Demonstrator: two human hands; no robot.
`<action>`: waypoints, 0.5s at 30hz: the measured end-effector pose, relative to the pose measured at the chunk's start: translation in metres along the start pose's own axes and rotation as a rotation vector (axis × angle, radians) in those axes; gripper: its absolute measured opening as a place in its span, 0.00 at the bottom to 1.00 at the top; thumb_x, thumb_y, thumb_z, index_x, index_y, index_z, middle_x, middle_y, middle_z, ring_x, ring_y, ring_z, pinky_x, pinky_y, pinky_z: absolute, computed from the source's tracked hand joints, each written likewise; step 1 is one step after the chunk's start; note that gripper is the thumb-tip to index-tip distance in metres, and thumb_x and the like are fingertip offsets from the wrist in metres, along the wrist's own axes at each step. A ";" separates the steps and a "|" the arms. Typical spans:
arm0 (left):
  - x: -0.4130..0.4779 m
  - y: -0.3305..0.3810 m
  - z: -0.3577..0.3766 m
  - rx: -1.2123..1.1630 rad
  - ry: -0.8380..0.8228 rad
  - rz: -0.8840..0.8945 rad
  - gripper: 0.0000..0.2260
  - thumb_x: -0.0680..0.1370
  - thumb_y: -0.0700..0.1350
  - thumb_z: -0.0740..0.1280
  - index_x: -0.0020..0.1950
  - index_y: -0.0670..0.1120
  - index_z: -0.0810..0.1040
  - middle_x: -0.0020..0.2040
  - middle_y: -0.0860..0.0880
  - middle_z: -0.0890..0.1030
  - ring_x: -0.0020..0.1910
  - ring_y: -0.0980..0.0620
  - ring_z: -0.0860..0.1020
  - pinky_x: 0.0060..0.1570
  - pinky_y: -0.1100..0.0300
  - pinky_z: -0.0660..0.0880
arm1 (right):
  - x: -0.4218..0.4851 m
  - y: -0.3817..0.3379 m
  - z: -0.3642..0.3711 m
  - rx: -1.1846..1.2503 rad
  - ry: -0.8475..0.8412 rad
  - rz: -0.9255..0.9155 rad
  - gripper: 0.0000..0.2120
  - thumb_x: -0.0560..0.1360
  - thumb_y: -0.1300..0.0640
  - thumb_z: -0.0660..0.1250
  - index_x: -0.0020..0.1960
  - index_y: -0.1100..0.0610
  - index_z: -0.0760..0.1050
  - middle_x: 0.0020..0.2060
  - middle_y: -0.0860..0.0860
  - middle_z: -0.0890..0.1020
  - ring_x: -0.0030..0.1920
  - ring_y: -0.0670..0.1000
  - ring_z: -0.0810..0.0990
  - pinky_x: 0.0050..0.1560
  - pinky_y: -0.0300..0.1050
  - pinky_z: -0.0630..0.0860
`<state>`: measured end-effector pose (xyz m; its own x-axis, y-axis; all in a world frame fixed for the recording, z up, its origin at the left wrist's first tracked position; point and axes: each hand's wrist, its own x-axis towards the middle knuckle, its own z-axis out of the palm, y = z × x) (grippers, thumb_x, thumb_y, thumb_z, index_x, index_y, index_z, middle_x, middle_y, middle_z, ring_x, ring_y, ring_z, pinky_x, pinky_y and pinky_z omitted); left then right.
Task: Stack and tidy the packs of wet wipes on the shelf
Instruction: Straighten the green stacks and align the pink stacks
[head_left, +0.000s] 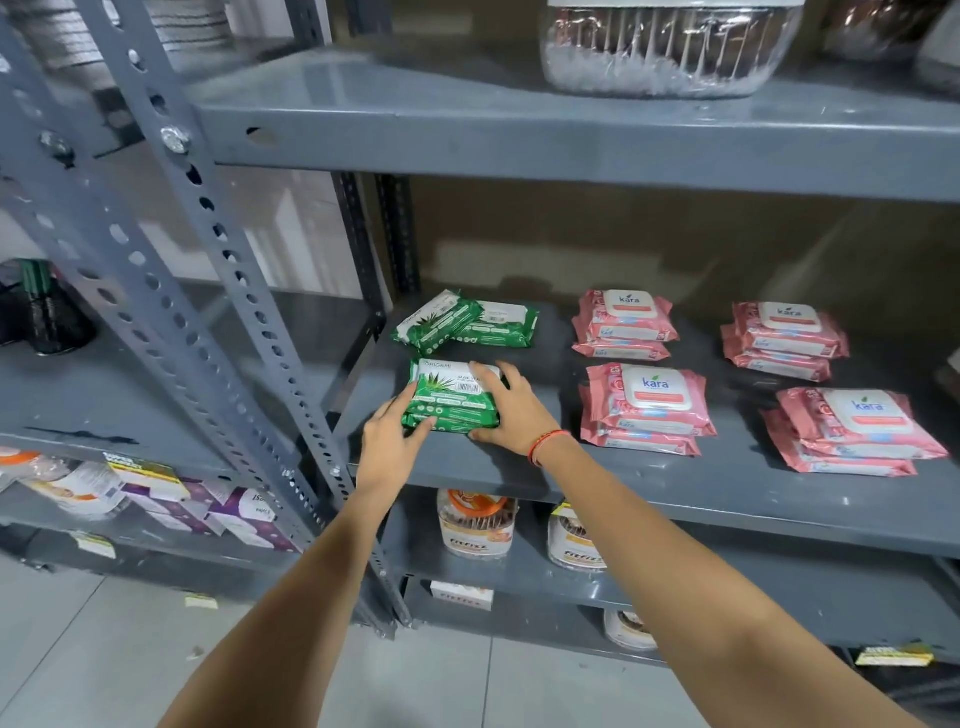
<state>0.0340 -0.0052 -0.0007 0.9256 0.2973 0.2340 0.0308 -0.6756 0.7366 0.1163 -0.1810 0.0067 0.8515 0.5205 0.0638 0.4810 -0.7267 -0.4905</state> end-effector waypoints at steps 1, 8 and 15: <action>0.001 -0.002 -0.001 0.003 -0.006 0.003 0.25 0.75 0.44 0.69 0.71 0.45 0.67 0.59 0.38 0.77 0.52 0.41 0.78 0.57 0.44 0.74 | -0.001 0.000 0.001 -0.009 0.012 -0.005 0.45 0.68 0.52 0.75 0.76 0.47 0.51 0.74 0.60 0.54 0.72 0.62 0.57 0.67 0.56 0.66; -0.001 -0.010 -0.005 0.037 -0.067 0.059 0.32 0.74 0.50 0.70 0.74 0.53 0.58 0.66 0.41 0.72 0.64 0.42 0.71 0.63 0.46 0.70 | -0.007 -0.005 -0.011 -0.035 0.029 0.010 0.51 0.63 0.41 0.76 0.76 0.44 0.49 0.73 0.57 0.57 0.72 0.60 0.60 0.62 0.58 0.71; -0.023 -0.032 -0.003 0.434 -0.144 0.019 0.48 0.69 0.75 0.53 0.76 0.44 0.44 0.77 0.42 0.54 0.75 0.48 0.50 0.72 0.43 0.48 | 0.007 -0.019 -0.046 -0.028 0.330 0.022 0.45 0.66 0.31 0.67 0.76 0.45 0.53 0.70 0.54 0.65 0.62 0.57 0.75 0.53 0.55 0.78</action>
<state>0.0110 0.0117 -0.0277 0.9696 0.2058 0.1322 0.1397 -0.9095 0.3915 0.1230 -0.1839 0.0565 0.8815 0.3343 0.3335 0.4630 -0.7505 -0.4715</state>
